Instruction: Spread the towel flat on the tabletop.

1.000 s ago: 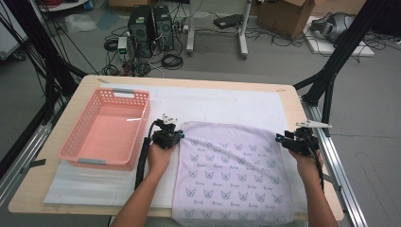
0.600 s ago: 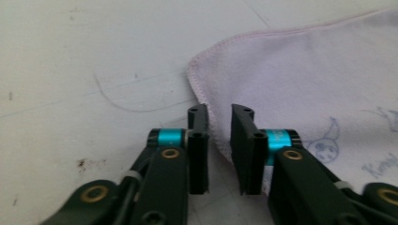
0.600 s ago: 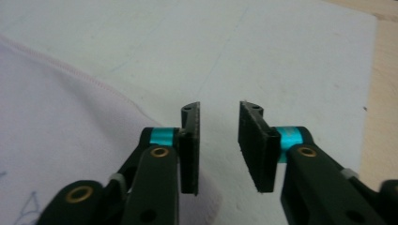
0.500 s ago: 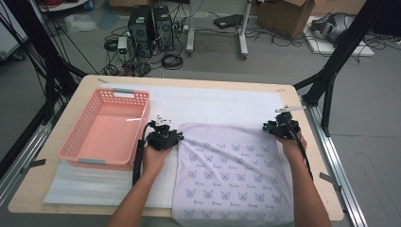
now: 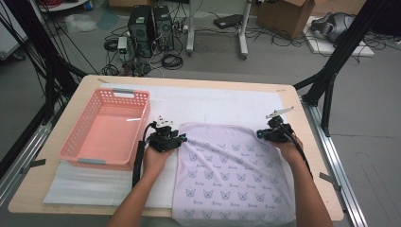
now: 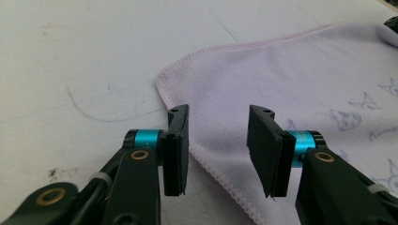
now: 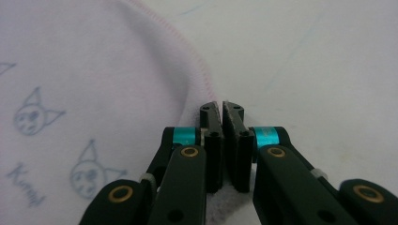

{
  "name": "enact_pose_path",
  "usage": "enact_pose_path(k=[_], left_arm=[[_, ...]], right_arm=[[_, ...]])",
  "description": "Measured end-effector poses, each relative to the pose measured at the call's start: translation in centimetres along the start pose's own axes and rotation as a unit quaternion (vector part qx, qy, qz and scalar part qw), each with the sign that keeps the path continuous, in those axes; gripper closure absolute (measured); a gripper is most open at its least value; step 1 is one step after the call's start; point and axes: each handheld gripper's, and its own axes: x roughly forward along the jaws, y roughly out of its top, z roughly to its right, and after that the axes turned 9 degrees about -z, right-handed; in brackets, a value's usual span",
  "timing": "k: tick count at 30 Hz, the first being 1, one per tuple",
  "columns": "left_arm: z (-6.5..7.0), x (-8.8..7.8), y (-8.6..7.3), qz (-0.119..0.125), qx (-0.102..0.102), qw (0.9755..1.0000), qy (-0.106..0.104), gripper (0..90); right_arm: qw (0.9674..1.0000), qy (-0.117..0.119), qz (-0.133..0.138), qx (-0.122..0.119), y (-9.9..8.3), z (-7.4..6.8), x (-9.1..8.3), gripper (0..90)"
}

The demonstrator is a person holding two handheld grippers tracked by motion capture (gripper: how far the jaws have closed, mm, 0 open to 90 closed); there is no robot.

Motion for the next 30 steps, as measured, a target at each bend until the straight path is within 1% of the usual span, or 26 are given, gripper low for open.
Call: enact_pose_path(k=[1,2,3,4,5,6,7,8,9,10,11,12,13,16,19,20,21,22,23,24,25,26,27,28,29,30], left_arm=[[0.0,0.0,0.0,0.000,0.000,1.0000,0.000,59.5],[-0.1,-0.1,0.0,0.000,-0.002,1.0000,0.001,59.2],[-0.1,-0.1,0.0,-0.001,-0.001,1.0000,0.001,58.7],[-0.2,-0.1,0.0,-0.001,-0.003,1.0000,0.003,58.1],[-0.2,0.0,0.0,-0.001,-0.007,1.0000,0.005,56.8],[-0.3,0.0,0.0,-0.002,-0.009,1.0000,0.005,55.6],[-0.3,0.1,-0.1,-0.002,-0.009,0.9999,0.006,54.9],[-0.2,0.2,-0.1,-0.003,-0.008,0.9999,0.007,54.6],[-0.2,0.3,-0.1,-0.003,-0.009,0.9999,0.006,54.1],[-0.2,0.4,-0.1,-0.004,-0.008,1.0000,0.004,53.9],[-0.1,0.5,-0.1,-0.004,-0.008,1.0000,0.004,53.8],[0.0,0.6,-0.1,-0.004,-0.007,1.0000,0.003,53.9],[0.0,0.8,0.0,-0.003,-0.006,1.0000,0.002,54.0],[0.4,1.2,0.0,-0.012,-0.002,0.9999,0.009,54.9],[0.8,1.5,0.1,-0.026,0.017,0.9994,0.015,58.9],[1.0,1.5,0.1,-0.028,0.025,0.9991,0.021,63.9],[1.2,1.6,0.2,-0.030,0.031,0.9985,0.034,70.4],[1.2,1.6,0.2,-0.029,0.032,0.9983,0.038,76.5],[1.2,1.6,0.2,-0.030,0.031,0.9985,0.032,87.6],[1.3,1.6,0.3,-0.031,0.028,0.9984,0.039,87.8],[1.4,1.6,0.3,-0.029,0.030,0.9974,0.059,88.2],[1.3,1.5,0.3,-0.031,0.031,0.9962,0.075,88.5],[1.0,1.3,0.3,-0.030,0.020,0.9964,0.077,88.6],[0.6,1.1,0.3,-0.025,0.001,0.9963,0.082,88.6],[0.4,0.9,0.2,-0.022,-0.003,0.9962,0.084,88.6],[0.2,0.8,0.1,-0.024,-0.007,0.9962,0.083,88.6]], right_arm=[[0.9996,-0.026,0.009,0.002,0.0,0.1,-0.3,87.3],[0.9979,-0.060,0.024,0.002,0.1,0.1,-0.7,87.4],[0.9948,-0.094,0.040,0.002,0.2,0.0,-1.2,87.3],[0.9901,-0.130,0.053,0.002,0.3,-0.2,-1.5,87.1],[0.9856,-0.158,0.059,-0.003,0.3,-0.3,-1.7,85.7],[0.9829,-0.175,0.058,-0.007,0.4,-0.4,-1.7,81.8],[0.9809,-0.188,0.050,-0.004,0.3,-0.3,-1.6,72.5],[0.9794,-0.195,0.051,0.011,0.2,-0.1,-1.7,72.1],[0.9797,-0.187,0.065,0.034,-0.1,0.2,-2.1,71.4],[0.9784,-0.181,0.084,0.054,-0.4,0.5,-2.6,71.5],[0.9774,-0.168,0.103,0.076,-0.8,0.9,-3.2,72.7],[0.9786,-0.150,0.110,0.088,-1.1,1.2,-3.6,73.9],[0.9794,-0.145,0.106,0.092,-1.2,1.4,-3.7,73.9],[0.9842,-0.129,0.073,0.097,-2.0,1.8,-3.6,69.7],[0.9853,-0.103,0.058,0.123,-2.9,2.3,-2.9,65.9],[0.9848,-0.094,0.055,0.136,-3.3,2.5,-2.6,65.0],[0.9844,-0.083,0.052,0.147,-3.6,2.7,-2.2,64.5],[0.9836,-0.073,0.048,0.158,-3.8,2.9,-1.8,64.6],[0.9836,-0.064,0.042,0.163,-4.0,2.9,-1.3,68.9],[0.9841,-0.065,0.040,0.160,-4.0,2.8,-1.0,76.3],[0.9860,-0.056,0.047,0.150,-4.0,2.6,-1.0,85.6],[0.9883,-0.052,0.047,0.135,-3.8,2.3,-0.9,86.5],[0.9901,-0.065,0.045,0.116,-3.5,2.0,-0.8,87.0],[0.9908,-0.067,0.048,0.108,-3.4,1.8,-0.8,87.2],[0.9904,-0.075,0.064,0.097,-3.2,1.6,-0.9,87.3],[0.9894,-0.081,0.074,0.096,-3.2,1.5,-1.0,87.3]])
